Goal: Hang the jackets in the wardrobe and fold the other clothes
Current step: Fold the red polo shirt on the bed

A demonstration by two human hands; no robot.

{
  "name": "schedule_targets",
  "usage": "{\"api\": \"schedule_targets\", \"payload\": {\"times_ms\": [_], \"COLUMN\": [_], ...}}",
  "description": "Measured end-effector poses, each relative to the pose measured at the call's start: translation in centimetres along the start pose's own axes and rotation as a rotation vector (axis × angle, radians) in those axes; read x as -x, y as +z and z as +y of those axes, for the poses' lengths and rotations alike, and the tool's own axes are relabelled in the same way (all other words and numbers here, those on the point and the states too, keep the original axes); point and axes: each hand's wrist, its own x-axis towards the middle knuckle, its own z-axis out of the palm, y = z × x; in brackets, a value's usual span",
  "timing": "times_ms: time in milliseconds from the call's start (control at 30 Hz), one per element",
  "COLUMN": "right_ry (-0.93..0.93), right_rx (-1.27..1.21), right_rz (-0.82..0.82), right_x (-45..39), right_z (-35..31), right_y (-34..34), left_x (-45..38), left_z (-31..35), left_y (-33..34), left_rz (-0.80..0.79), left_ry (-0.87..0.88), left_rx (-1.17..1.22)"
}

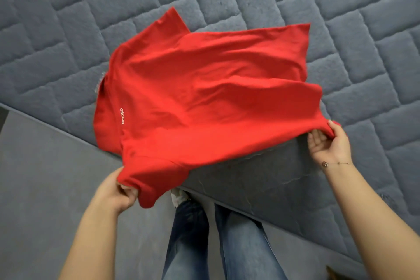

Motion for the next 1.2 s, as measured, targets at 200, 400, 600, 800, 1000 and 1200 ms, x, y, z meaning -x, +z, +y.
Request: {"api": "schedule_targets", "payload": {"times_ms": [200,400,600,800,1000,1200], "right_ry": [0.062,0.081,0.062,-0.204,-0.269,-0.035], "right_rx": [-0.089,0.281,0.313,0.196,0.228,0.292], "right_rz": [-0.237,-0.018,-0.061,0.184,0.408,0.409], "right_x": [-1.2,-3.2,-3.1,-2.8,-0.1,-1.2], "right_z": [-3.2,-0.1,4.1,3.6,5.4,7.5], "right_y": [4.8,4.7,4.2,7.3,1.8,-2.0], "left_x": [0.2,-4.1,-6.8,-7.0,-5.9,-8.1], "left_z": [5.4,2.7,-0.3,2.9,3.0,2.1], "left_y": [4.0,4.5,3.8,6.1,2.5,0.3], "left_rz": [-0.292,-0.073,-0.09,0.019,0.179,0.153], "left_ry": [0.177,0.322,0.184,0.348,0.443,0.214], "left_rx": [0.435,-0.08,-0.017,0.12,0.046,0.033]}}
